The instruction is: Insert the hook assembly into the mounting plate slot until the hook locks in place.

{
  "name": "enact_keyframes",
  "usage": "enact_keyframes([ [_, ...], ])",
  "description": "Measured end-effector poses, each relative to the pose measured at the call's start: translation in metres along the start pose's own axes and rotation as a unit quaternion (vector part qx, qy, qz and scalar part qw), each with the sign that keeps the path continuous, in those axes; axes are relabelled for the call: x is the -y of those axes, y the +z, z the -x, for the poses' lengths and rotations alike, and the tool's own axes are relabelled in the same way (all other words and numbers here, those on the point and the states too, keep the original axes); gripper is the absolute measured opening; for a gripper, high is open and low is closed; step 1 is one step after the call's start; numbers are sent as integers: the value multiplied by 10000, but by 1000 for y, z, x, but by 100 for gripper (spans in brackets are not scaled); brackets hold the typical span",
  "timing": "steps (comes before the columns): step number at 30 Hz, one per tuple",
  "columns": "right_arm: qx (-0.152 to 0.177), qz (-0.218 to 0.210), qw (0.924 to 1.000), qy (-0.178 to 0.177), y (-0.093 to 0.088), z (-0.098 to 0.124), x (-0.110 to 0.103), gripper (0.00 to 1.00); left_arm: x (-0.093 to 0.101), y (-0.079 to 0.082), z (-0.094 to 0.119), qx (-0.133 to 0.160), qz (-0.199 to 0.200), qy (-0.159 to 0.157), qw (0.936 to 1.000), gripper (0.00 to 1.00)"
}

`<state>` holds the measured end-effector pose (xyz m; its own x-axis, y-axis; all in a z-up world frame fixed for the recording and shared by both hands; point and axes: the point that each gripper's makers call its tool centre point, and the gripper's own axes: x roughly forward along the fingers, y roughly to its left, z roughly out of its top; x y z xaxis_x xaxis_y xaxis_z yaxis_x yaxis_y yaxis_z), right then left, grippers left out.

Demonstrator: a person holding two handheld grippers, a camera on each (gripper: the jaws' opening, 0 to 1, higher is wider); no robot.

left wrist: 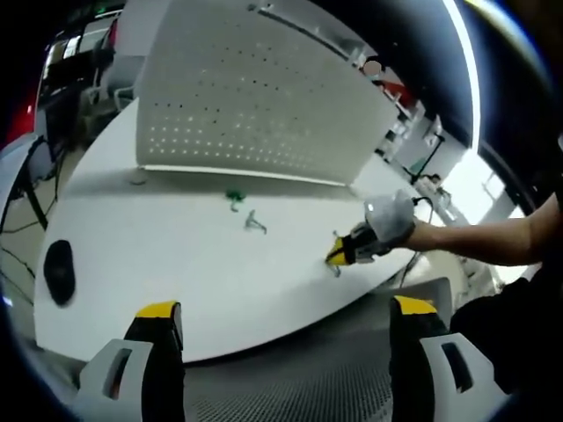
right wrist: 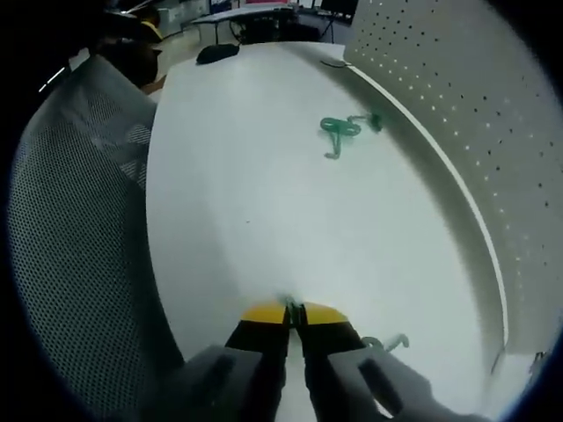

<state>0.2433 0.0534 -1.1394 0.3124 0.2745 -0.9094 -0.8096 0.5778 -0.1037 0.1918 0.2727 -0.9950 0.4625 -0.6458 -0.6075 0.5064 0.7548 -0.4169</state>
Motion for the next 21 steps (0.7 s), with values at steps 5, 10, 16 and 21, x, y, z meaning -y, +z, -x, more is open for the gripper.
enact_keyframes([
  [5,415,-686,9964,-272,8,3,5,1,1,1,-1,-16,-20,-8,10000,99],
  [10,974,-1223,9866,-472,28,17,14,1,1,3,-2,-23,-55,-7,10000,99],
  [16,1876,-2094,9573,-679,64,47,37,1,6,9,-7,-46,-195,-48,9998,98],
  [21,2764,-2911,9146,-488,105,82,50,1,13,15,-12,-75,-340,-89,9994,97],
])
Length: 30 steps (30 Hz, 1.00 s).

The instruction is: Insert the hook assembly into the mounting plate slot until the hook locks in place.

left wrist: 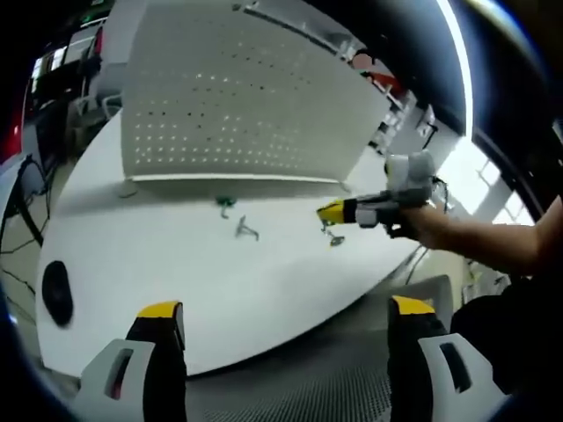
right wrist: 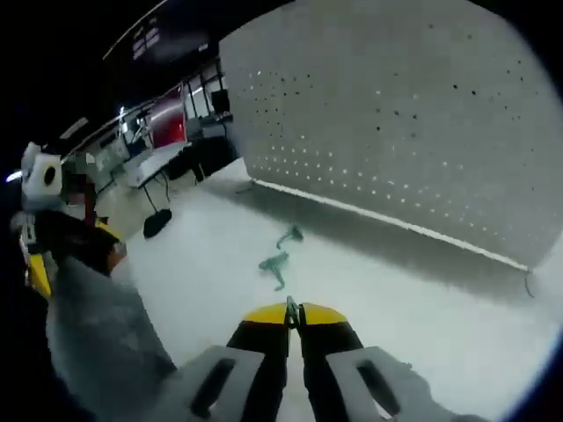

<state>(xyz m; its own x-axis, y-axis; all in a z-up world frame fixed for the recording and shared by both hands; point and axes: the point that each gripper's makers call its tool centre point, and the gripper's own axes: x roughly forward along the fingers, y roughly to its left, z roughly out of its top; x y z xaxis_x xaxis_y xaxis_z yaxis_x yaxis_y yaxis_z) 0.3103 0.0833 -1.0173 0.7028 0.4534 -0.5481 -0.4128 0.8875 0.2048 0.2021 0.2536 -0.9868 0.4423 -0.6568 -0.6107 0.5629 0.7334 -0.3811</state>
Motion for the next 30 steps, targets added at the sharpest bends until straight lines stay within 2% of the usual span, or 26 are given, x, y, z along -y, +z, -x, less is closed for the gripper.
enact_keyframes([
  [3,417,-137,9990,98,28,6,-16,1,6,11,-4,26,-123,-43,9999,96],
  [8,858,-612,9936,411,52,12,-43,1,5,31,-12,93,-339,-70,9994,91],
  [11,990,-788,9906,520,58,15,-58,1,3,43,-13,214,-301,-69,9993,89],
  [17,1239,-940,9860,598,66,22,-84,1,5,67,-15,494,-53,-190,9986,79],
  [21,1299,-886,9855,637,69,24,-93,1,12,73,-18,582,92,-338,9977,69],
  [25,1399,-930,9836,661,73,25,-101,1,20,76,-22,597,-111,-347,9976,59],
  [30,1473,-897,9822,743,75,26,-116,1,25,84,-22,791,122,-502,9955,46],
])
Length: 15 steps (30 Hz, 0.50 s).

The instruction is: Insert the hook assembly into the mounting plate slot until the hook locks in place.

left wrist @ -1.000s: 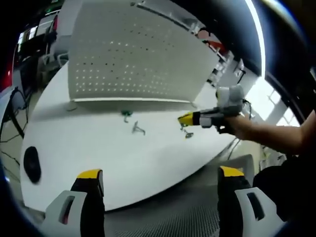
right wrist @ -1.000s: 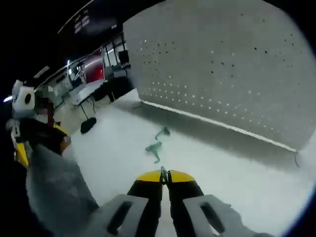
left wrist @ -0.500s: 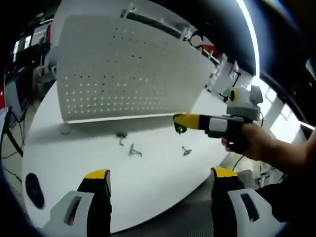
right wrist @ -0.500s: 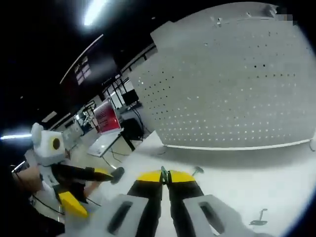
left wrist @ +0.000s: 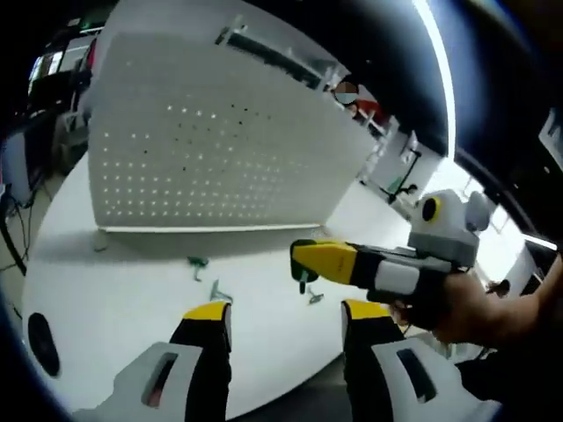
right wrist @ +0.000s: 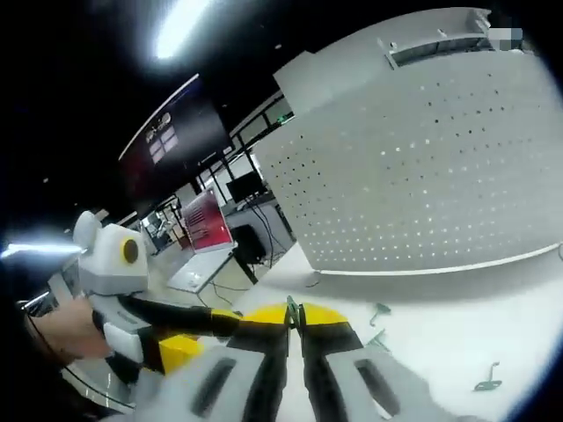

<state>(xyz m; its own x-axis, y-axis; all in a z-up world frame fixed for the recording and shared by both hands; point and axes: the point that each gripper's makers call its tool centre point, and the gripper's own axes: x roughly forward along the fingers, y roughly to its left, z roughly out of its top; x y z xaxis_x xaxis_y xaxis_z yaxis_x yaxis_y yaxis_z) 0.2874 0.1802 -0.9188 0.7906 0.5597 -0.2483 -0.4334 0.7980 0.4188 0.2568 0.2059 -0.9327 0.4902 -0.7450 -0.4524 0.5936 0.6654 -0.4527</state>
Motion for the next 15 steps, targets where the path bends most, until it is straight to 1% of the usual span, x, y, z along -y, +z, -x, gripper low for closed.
enact_keyframes([
  [2,13,25,10000,12,-1,0,-3,1,0,5,2,122,-25,-1,9999,39],
  [3,47,-17,10000,51,0,0,-5,1,0,7,3,169,-35,-2,9999,33],
  [5,62,-61,9999,99,0,-1,-8,1,0,11,5,269,-61,0,9996,25],
  [9,114,-95,9998,158,1,-1,-12,1,0,14,6,361,-11,-51,9993,19],
  [13,226,-215,9993,222,5,0,-15,1,2,14,4,346,62,-99,9993,18],
  [15,245,-207,9992,250,6,0,-18,1,3,13,4,356,44,-127,9993,17],
])
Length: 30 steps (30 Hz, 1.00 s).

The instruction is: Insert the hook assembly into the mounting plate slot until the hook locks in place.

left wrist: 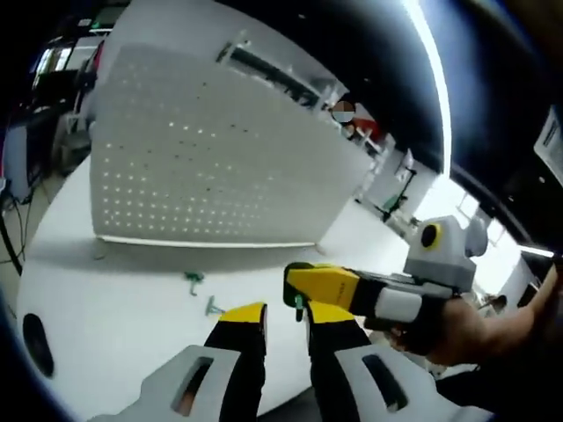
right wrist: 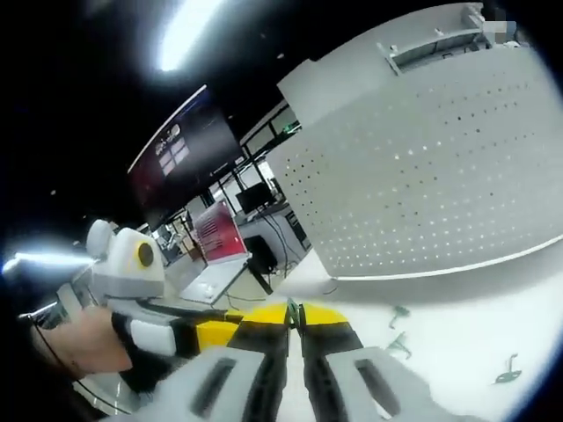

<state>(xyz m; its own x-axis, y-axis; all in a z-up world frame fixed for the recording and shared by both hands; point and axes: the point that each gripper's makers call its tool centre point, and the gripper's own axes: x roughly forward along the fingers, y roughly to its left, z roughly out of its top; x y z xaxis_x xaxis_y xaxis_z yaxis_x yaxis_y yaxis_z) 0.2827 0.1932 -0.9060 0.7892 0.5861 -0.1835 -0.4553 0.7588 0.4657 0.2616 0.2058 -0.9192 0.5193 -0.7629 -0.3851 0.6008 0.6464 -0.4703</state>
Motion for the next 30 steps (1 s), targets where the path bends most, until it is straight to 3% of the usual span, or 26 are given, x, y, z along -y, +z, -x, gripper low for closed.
enact_keyframes([
  [14,92,12,9999,72,3,-2,-7,1,4,6,3,102,-190,-22,9998,4],
  [30,305,142,9992,218,6,-1,-10,1,5,10,5,209,-503,-13,9985,3],
])
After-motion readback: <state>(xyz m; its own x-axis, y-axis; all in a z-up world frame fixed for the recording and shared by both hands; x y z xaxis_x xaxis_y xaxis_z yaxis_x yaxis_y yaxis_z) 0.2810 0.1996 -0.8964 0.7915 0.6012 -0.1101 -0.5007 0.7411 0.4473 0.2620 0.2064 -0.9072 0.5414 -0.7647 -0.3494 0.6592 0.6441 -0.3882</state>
